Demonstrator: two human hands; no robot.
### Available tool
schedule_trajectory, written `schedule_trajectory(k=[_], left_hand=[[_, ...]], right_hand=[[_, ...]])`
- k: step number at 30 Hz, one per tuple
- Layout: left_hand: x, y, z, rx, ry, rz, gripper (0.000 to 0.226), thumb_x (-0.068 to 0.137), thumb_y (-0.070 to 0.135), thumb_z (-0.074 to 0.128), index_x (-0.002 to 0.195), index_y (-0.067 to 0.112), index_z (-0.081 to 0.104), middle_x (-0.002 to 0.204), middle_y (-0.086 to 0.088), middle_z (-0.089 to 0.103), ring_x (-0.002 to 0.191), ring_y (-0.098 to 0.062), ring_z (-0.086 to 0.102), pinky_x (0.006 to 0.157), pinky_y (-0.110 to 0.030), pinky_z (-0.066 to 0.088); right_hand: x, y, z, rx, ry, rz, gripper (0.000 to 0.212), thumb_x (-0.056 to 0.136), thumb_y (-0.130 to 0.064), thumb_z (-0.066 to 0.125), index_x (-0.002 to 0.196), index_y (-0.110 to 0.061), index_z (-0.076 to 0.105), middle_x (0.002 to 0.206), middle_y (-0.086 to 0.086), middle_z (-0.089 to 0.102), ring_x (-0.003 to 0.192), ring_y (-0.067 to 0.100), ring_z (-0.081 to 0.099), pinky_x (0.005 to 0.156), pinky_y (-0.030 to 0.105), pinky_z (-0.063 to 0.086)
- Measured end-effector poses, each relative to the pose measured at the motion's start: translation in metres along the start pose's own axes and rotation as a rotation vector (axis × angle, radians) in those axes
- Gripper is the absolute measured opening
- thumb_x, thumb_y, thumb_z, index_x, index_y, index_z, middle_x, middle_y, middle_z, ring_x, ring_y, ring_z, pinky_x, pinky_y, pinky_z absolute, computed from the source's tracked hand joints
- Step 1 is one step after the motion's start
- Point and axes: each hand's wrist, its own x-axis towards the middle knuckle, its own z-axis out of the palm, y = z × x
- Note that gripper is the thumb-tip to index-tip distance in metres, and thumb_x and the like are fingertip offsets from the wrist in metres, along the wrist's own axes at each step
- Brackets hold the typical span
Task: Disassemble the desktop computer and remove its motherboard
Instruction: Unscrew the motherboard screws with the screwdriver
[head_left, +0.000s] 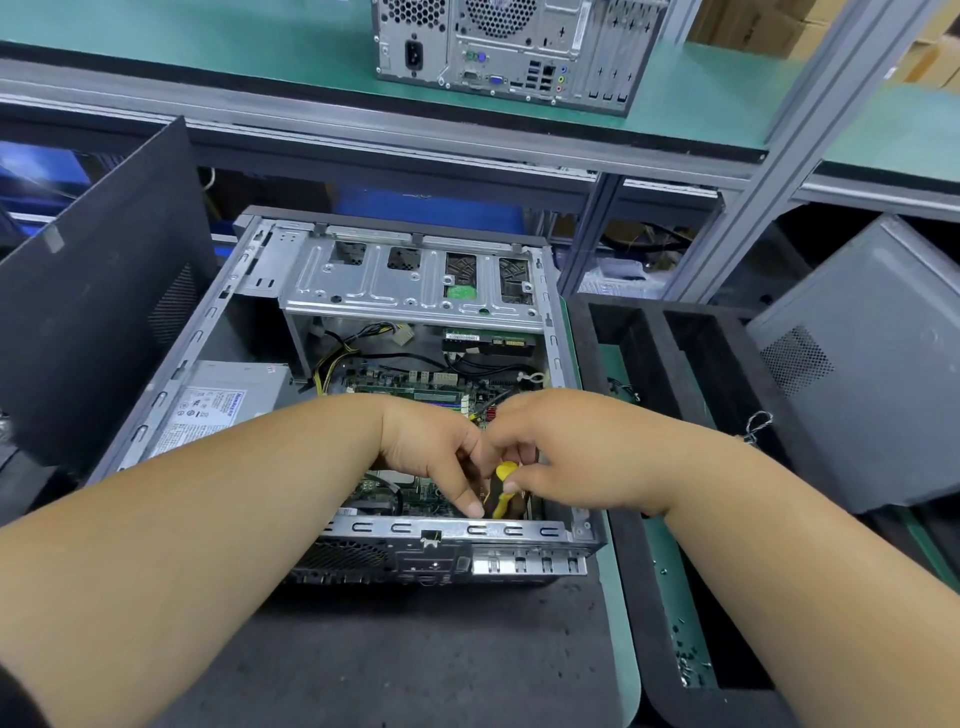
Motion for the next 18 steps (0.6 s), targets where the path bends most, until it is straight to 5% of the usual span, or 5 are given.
schedule_trajectory(k=[4, 8, 12, 18], left_hand=[[0.001, -0.001, -0.001, 0.04, 0.009, -0.026, 0.008, 0.081, 0.013, 0.075, 0.083, 0.017, 0.069, 0.077, 0.014, 0.063, 0.081, -0.005, 0.057, 0.086, -0.02, 0.045], [0.002, -0.002, -0.001, 0.07, 0.05, -0.053, 0.015, 0.078, 0.02, 0.079, 0.086, 0.015, 0.068, 0.074, 0.017, 0.061, 0.076, -0.004, 0.056, 0.083, -0.024, 0.044], [0.002, 0.0, 0.0, 0.022, 0.038, -0.04, 0.023, 0.079, 0.018, 0.078, 0.072, 0.039, 0.069, 0.066, 0.025, 0.06, 0.065, 0.008, 0.054, 0.07, -0.008, 0.039], [0.005, -0.003, -0.004, 0.159, 0.007, -0.149, 0.035, 0.079, 0.012, 0.076, 0.067, 0.042, 0.065, 0.063, 0.03, 0.061, 0.063, 0.014, 0.055, 0.064, -0.004, 0.04]], right_hand=[[-0.001, 0.0, -0.001, 0.045, -0.031, -0.037, 0.026, 0.088, -0.016, 0.066, 0.108, -0.031, 0.068, 0.1, -0.009, 0.052, 0.088, 0.007, 0.052, 0.082, 0.029, 0.045], [0.0, 0.002, 0.001, -0.002, 0.009, -0.018, 0.02, 0.091, -0.038, 0.061, 0.109, -0.028, 0.064, 0.095, -0.011, 0.054, 0.081, 0.003, 0.05, 0.075, 0.027, 0.045], [0.006, 0.004, 0.008, -0.119, 0.005, 0.003, 0.02, 0.094, -0.04, 0.057, 0.107, -0.026, 0.061, 0.078, -0.011, 0.049, 0.076, 0.011, 0.049, 0.061, 0.027, 0.034], [0.011, 0.01, 0.009, -0.073, -0.03, -0.041, 0.018, 0.09, -0.021, 0.057, 0.107, -0.028, 0.058, 0.094, -0.013, 0.044, 0.089, 0.012, 0.048, 0.08, 0.032, 0.042]])
